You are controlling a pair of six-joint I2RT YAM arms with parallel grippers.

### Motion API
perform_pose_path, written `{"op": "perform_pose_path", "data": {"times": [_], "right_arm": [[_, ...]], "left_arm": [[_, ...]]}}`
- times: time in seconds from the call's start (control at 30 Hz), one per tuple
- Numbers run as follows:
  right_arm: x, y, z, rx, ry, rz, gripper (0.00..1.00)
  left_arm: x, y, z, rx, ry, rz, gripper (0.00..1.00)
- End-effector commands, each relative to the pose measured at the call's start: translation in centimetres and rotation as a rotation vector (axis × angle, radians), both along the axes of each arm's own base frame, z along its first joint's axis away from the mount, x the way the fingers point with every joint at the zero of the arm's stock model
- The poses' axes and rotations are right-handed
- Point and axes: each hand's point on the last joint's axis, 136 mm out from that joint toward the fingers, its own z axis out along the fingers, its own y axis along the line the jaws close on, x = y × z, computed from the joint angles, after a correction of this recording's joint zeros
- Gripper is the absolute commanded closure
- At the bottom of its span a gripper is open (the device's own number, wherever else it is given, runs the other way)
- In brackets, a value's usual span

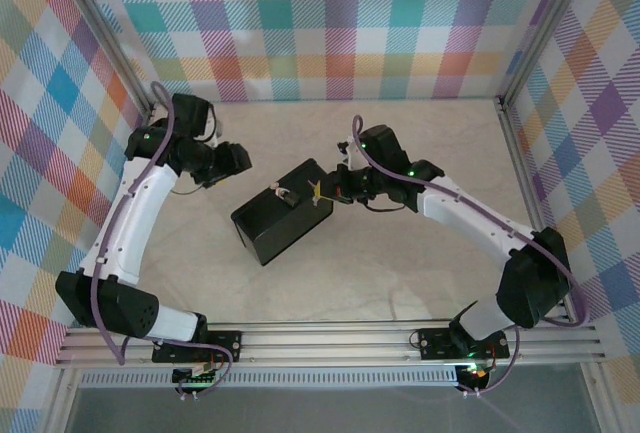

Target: Unlock the padlock with the key

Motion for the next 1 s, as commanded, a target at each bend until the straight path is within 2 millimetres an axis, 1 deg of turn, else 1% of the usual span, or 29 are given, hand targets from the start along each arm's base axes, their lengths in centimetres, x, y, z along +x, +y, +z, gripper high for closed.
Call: {"op": "perform_pose_path", "data": {"times": [0.0, 0.07, 0.13, 0.2, 0.23, 0.27, 0.3, 0.33, 0.37, 0.5, 0.6, 0.67, 0.8, 0.87, 0.97], "right_arm": [[-2.3, -0.8, -0.6, -0.008, 0.028, 0.080, 1.00], [-2.7, -1.0, -0.9, -0.016, 0.042, 0.089, 1.00], [-3.4, -0.8, -1.0, -0.001, 0.058, 0.126, 1.00], [-4.1, -0.6, -1.1, 0.015, 0.074, 0.168, 1.00], [-4.3, -0.6, -1.2, 0.020, 0.080, 0.184, 1.00], [-4.5, -0.5, -1.2, 0.023, 0.086, 0.201, 1.00], [-4.7, -0.4, -1.3, 0.026, 0.092, 0.216, 1.00], [-4.8, -0.2, -1.2, 0.032, 0.098, 0.229, 1.00], [-4.9, -0.2, -1.1, 0.035, 0.105, 0.239, 1.00], [-4.8, -0.2, -0.9, 0.030, 0.115, 0.247, 1.00], [-4.5, -0.5, -1.3, 0.030, 0.133, 0.241, 1.00], [-4.2, -0.8, -1.6, 0.034, 0.146, 0.236, 1.00], [-3.6, -1.0, -2.0, 0.047, 0.166, 0.239, 1.00], [-3.4, -0.9, -1.8, 0.059, 0.176, 0.252, 1.00], [-3.2, -0.6, -1.5, 0.068, 0.178, 0.267, 1.00]], "left_arm": [[0.8, -2.3, 0.8, 0.167, -0.178, -0.288, 0.44], [0.7, -3.9, 1.4, 0.198, -0.299, -0.463, 0.43], [0.2, -5.9, 2.4, 0.196, -0.493, -0.666, 0.41], [-1.0, -7.3, 3.5, 0.230, -0.724, -0.852, 0.35], [-1.4, -7.7, 3.8, 0.241, -0.791, -0.912, 0.31], [-2.6, -8.5, 3.8, 0.230, -0.834, -1.021, 0.30], [-3.7, -9.2, 3.6, 0.204, -0.835, -1.122, 0.29], [-4.1, -9.6, 3.6, 0.176, -0.814, -1.174, 0.29], [-4.2, -10.0, 3.1, 0.153, -0.774, -1.228, 0.30], [-3.6, -10.5, 0.7, 0.146, -0.665, -1.349, 0.33], [-2.9, -10.2, -0.5, 0.198, -0.643, -1.384, 0.32], [-2.9, -10.2, -1.1, 0.193, -0.612, -1.418, 0.32], [-2.9, -10.6, -1.4, 0.183, -0.601, -1.468, 0.32], [-3.2, -11.2, -1.0, 0.160, -0.624, -1.500, 0.32], [-3.5, -11.9, -1.5, 0.168, -0.608, -1.555, 0.32]]}}
